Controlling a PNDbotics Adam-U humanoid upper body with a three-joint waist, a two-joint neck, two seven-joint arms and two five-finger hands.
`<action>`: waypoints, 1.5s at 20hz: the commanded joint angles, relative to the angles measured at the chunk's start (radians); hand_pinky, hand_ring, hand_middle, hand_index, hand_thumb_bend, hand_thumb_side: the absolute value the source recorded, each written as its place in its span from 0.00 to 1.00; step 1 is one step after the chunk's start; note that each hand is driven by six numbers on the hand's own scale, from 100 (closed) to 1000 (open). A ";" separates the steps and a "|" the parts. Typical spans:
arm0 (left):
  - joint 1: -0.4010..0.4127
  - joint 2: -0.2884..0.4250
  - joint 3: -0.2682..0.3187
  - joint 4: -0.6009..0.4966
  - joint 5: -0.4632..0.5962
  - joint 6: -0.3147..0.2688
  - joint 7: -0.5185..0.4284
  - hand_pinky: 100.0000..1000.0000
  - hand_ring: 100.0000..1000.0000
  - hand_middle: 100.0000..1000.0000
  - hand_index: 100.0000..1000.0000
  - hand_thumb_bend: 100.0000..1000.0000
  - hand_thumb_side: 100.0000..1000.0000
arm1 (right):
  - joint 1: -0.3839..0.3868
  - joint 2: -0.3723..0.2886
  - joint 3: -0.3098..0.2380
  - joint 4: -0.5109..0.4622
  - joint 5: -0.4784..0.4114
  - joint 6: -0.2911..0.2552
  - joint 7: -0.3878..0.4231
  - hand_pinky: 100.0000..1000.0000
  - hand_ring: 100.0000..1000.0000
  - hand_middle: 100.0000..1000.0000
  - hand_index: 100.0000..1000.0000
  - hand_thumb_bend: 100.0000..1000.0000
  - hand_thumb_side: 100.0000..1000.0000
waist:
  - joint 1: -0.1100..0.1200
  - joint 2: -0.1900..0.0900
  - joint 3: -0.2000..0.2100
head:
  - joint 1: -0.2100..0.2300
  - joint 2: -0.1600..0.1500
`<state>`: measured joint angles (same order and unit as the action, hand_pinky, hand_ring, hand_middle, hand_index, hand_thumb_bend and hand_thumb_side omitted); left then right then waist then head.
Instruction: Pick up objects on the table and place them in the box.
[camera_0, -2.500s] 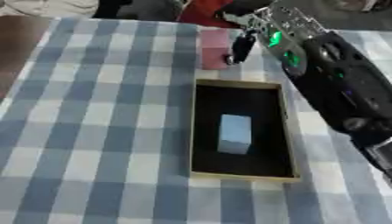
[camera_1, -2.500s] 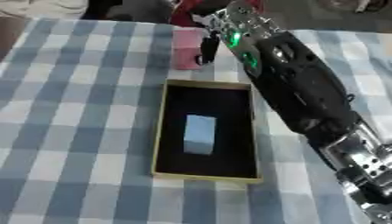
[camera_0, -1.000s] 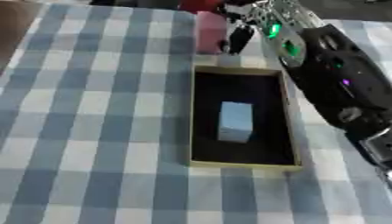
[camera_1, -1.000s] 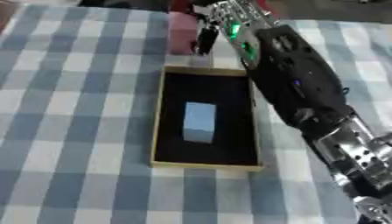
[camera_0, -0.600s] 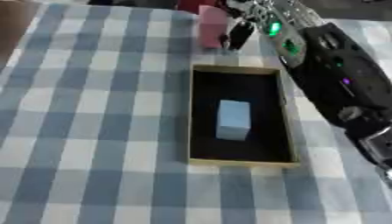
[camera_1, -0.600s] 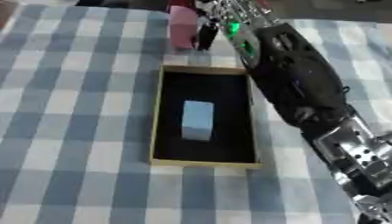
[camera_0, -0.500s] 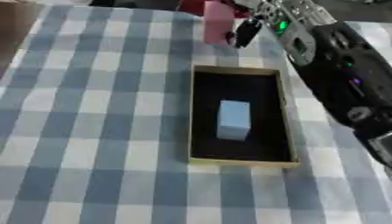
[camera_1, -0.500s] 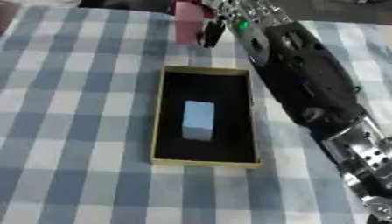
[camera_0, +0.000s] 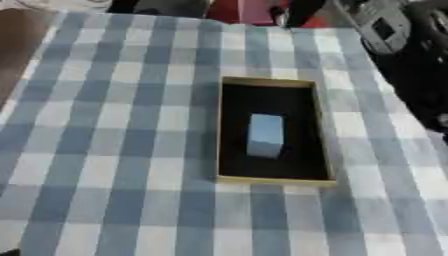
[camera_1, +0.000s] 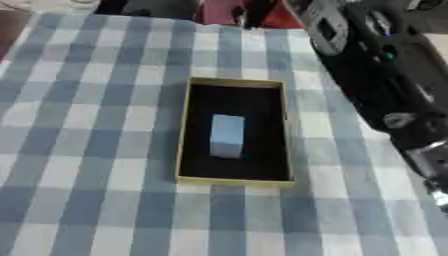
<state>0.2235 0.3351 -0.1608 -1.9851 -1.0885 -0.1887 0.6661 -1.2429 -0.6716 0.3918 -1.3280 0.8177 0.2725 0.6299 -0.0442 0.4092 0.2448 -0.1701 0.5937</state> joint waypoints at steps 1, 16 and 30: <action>0.012 0.024 0.012 -0.015 0.015 -0.007 0.003 0.63 0.60 0.45 0.62 0.00 0.42 | 0.010 -0.080 -0.001 -0.093 -0.043 -0.015 0.000 0.84 0.77 0.56 0.71 0.00 0.00 | 0.008 -0.035 -0.002 | 0.010 0.021; 0.018 0.027 0.016 -0.015 0.043 -0.024 -0.001 0.63 0.61 0.45 0.62 0.00 0.43 | 0.315 -0.293 0.013 -0.465 -0.191 -0.074 -0.065 0.80 0.73 0.54 0.70 0.00 0.00 | 0.024 -0.059 -0.003 | 0.010 0.046; 0.007 0.015 0.009 -0.015 0.060 -0.030 -0.031 0.63 0.60 0.45 0.62 0.00 0.43 | 0.468 -0.339 0.036 -0.672 -0.102 0.132 0.014 0.78 0.73 0.54 0.69 0.00 0.00 | 0.027 -0.058 0.009 | 0.000 0.043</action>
<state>0.2317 0.3354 -0.1536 -1.9851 -1.0336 -0.2182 0.6400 -0.7649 -0.9806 0.4332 -1.9820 0.7032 0.3909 0.6419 -0.0198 0.3693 0.2529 -0.1687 0.6327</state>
